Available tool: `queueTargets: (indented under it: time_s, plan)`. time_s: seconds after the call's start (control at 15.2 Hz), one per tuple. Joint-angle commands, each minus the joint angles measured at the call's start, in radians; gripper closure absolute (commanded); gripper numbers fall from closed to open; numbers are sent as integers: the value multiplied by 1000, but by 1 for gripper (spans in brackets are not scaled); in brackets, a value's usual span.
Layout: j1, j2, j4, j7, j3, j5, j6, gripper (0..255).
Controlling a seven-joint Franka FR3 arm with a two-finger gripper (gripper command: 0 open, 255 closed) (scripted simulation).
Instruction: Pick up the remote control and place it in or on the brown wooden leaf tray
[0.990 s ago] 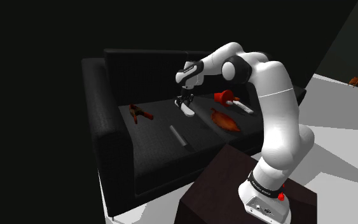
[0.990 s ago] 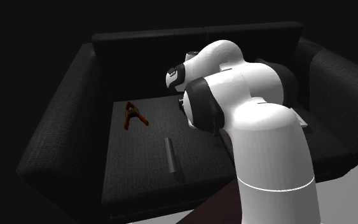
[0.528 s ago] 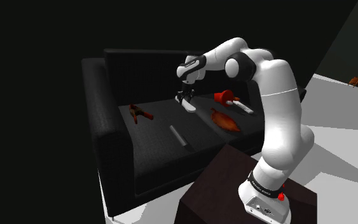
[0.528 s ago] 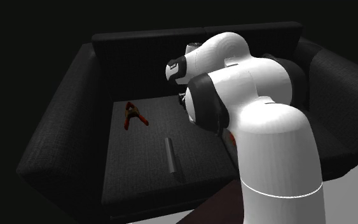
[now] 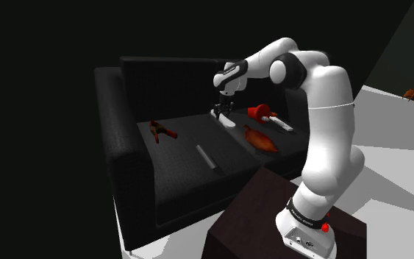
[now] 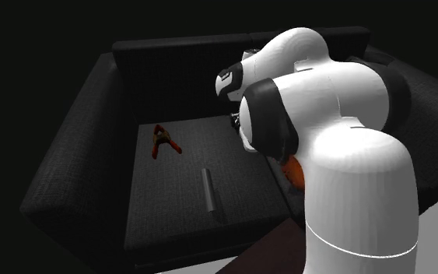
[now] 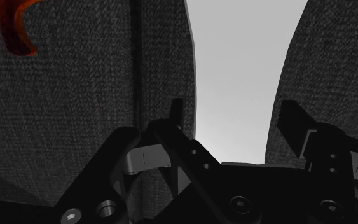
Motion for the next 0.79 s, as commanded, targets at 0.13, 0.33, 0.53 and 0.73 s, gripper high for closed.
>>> queueTargets:
  time_s: [0.13,0.33,0.53,0.73]
  plan:
    - [-42,-73,-113,-74,-22,-2,39,255]
    - [-76,-118,-182,-132,-41,-4,62,255]
    - [-113,-156,-239,-192,-61,-5,80,255]
    - [-151,-187,-285,-255,-83,-6,93,255]
